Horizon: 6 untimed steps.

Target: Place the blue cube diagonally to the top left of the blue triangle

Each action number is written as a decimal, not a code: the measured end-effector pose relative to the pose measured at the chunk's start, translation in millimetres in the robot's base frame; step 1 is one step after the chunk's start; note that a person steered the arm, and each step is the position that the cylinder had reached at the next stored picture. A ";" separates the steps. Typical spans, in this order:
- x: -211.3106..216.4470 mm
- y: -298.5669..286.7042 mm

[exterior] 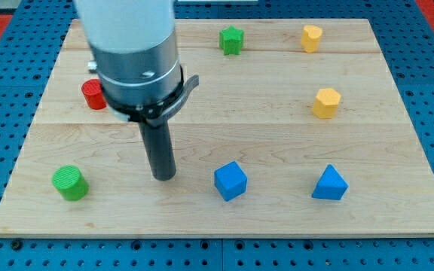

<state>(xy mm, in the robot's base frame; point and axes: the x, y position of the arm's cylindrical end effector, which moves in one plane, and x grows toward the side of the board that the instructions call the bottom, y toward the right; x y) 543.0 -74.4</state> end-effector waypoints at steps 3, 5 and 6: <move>-0.2 139.0; -15.2 28.1; -58.5 86.8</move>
<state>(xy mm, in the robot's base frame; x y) 484.5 12.3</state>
